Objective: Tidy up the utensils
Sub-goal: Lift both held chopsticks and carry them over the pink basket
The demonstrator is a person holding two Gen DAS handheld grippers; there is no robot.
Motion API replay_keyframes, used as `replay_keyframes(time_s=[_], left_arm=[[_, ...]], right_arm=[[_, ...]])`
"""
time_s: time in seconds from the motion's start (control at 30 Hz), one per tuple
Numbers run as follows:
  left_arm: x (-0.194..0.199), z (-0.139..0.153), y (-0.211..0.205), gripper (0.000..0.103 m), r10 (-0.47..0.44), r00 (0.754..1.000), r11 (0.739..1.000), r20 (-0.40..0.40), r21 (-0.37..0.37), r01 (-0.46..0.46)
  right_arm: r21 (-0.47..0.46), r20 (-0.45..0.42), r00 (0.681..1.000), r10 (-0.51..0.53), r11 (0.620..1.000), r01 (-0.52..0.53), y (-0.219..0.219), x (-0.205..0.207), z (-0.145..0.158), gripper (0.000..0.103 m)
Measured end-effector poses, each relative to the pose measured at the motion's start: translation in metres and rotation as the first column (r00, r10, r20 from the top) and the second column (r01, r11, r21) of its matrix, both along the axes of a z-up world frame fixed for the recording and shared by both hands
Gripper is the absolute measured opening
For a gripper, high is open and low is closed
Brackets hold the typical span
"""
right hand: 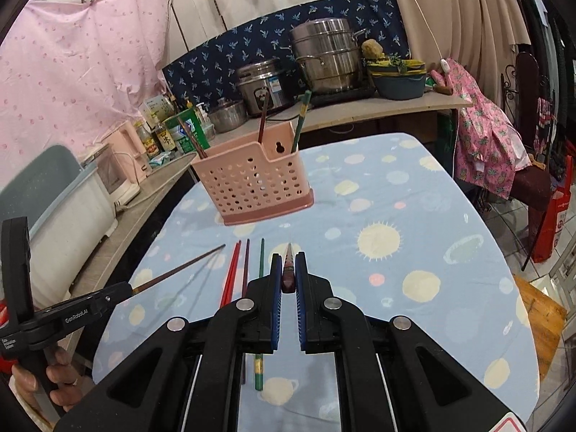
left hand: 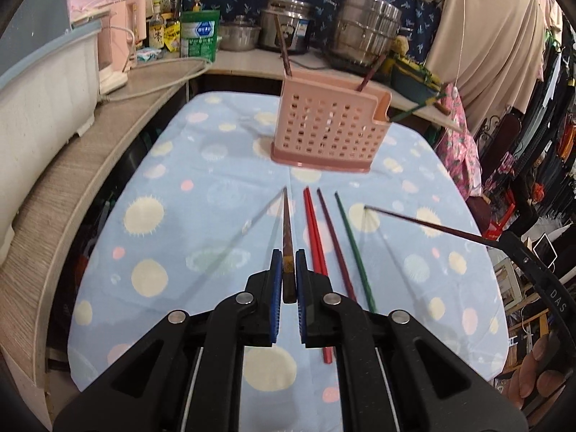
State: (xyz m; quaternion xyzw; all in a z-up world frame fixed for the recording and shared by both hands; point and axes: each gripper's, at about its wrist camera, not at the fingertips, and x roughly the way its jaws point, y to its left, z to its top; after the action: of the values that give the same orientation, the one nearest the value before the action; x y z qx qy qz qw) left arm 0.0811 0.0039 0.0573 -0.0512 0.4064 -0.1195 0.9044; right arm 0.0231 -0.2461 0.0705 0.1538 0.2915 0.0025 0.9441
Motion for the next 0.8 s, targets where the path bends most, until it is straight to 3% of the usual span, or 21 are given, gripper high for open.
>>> replay_keyframes(time_s=[0.53,0.8], left_arm=[[0.045,0.071,0.001,0.007,0.027,0.989,0.998,0.144,-0.053,-0.02],[0.069,0.109,-0.002,0.007,0.022,0.977,0.997,0.213,-0.073,-0.007]], right_arm=[[-0.015,0.157,0.987,-0.03,0.999,0.032,-0.007,0.032,0.063,0.007],[0.023,0.221,0.975,-0.024,1.0,0.019,-0.009,0.055,0.092,0.007]])
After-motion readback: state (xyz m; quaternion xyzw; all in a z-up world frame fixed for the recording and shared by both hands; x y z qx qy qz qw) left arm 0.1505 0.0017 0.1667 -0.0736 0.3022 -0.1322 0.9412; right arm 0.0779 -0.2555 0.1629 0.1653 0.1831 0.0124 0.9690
